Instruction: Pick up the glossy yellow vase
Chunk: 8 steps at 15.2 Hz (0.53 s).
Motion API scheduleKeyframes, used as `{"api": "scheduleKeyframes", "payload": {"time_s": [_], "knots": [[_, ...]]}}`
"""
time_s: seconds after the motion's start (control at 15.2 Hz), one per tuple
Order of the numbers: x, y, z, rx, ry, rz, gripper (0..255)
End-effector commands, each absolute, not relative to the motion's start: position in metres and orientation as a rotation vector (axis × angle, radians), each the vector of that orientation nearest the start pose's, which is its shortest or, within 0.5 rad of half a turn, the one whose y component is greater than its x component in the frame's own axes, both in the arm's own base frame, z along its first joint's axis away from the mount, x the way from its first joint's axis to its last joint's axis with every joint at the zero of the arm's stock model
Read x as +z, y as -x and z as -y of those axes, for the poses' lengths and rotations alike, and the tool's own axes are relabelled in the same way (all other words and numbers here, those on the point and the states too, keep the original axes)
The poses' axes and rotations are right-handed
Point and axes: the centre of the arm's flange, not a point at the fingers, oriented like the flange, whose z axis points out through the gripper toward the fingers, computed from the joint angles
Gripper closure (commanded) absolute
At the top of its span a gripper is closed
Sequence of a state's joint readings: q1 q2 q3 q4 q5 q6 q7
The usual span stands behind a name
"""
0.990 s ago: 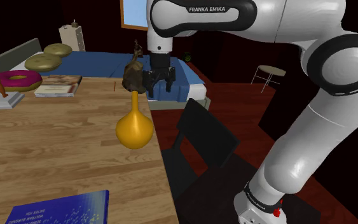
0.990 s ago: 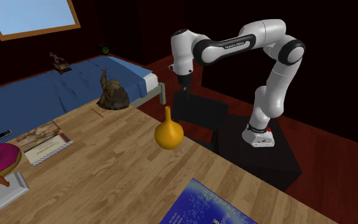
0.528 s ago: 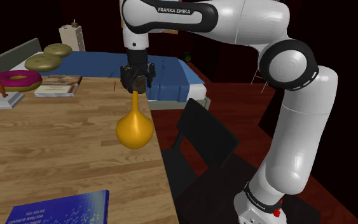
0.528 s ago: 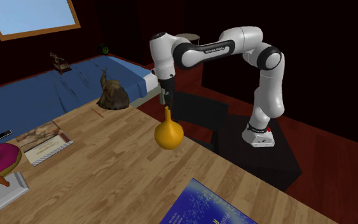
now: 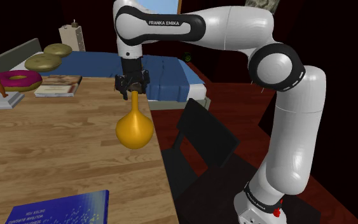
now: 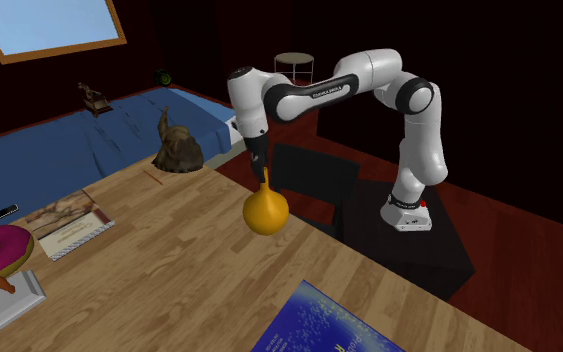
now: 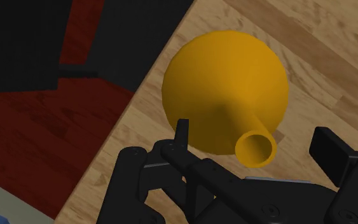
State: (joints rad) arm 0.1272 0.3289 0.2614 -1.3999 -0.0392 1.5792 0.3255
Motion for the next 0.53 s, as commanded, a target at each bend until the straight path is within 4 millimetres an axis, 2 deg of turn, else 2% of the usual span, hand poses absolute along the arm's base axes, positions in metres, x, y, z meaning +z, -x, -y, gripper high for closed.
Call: {"api": "scheduleKeyframes", "payload": {"time_s": [0.0, 0.07, 0.13, 0.46], "knots": [[0.5066, -0.6049, -0.2175, 0.228, 3.138, 0.092, 0], [0.5066, -0.6049, -0.2175, 0.228, 3.138, 0.092, 0], [0.5069, -0.6051, -0.218, 0.228, 3.138, 0.092, 255], [0.5068, -0.6049, -0.2181, 0.228, 3.138, 0.092, 255]]}}
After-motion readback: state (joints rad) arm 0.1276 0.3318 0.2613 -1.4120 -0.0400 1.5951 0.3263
